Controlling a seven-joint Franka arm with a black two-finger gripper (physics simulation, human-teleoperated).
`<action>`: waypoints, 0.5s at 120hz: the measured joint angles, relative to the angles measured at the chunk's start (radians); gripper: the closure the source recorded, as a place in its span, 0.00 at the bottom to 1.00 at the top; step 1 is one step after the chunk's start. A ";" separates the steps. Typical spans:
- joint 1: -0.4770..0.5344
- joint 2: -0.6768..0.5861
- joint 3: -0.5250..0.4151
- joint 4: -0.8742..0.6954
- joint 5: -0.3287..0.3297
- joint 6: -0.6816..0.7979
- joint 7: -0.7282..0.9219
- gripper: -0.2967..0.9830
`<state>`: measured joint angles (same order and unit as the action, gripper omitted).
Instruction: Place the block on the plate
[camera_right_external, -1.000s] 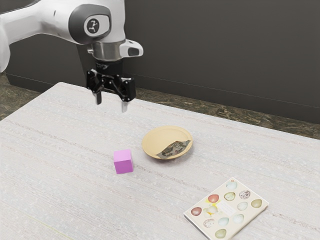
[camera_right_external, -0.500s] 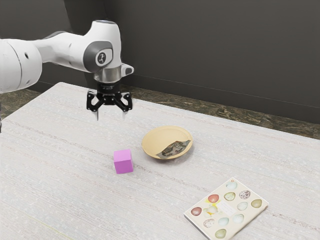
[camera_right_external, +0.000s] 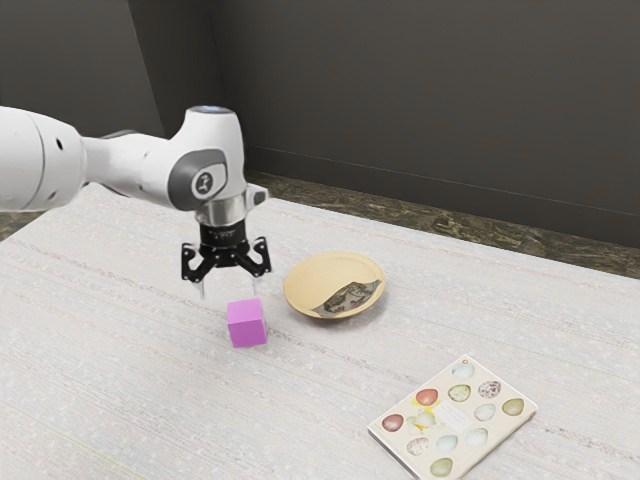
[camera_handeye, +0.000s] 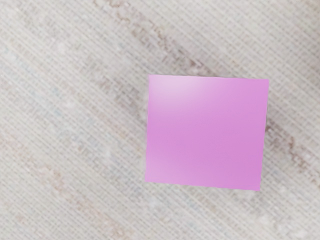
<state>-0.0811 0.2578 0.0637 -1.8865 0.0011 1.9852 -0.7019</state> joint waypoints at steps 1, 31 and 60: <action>0.000 -0.001 0.000 -0.001 0.002 0.000 -0.001 0.23; 0.001 -0.008 0.004 -0.004 0.033 -0.002 -0.017 0.23; 0.001 0.006 0.003 -0.004 0.031 0.094 -0.030 0.23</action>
<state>-0.0800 0.2637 0.0668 -1.8903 0.0321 2.0788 -0.7320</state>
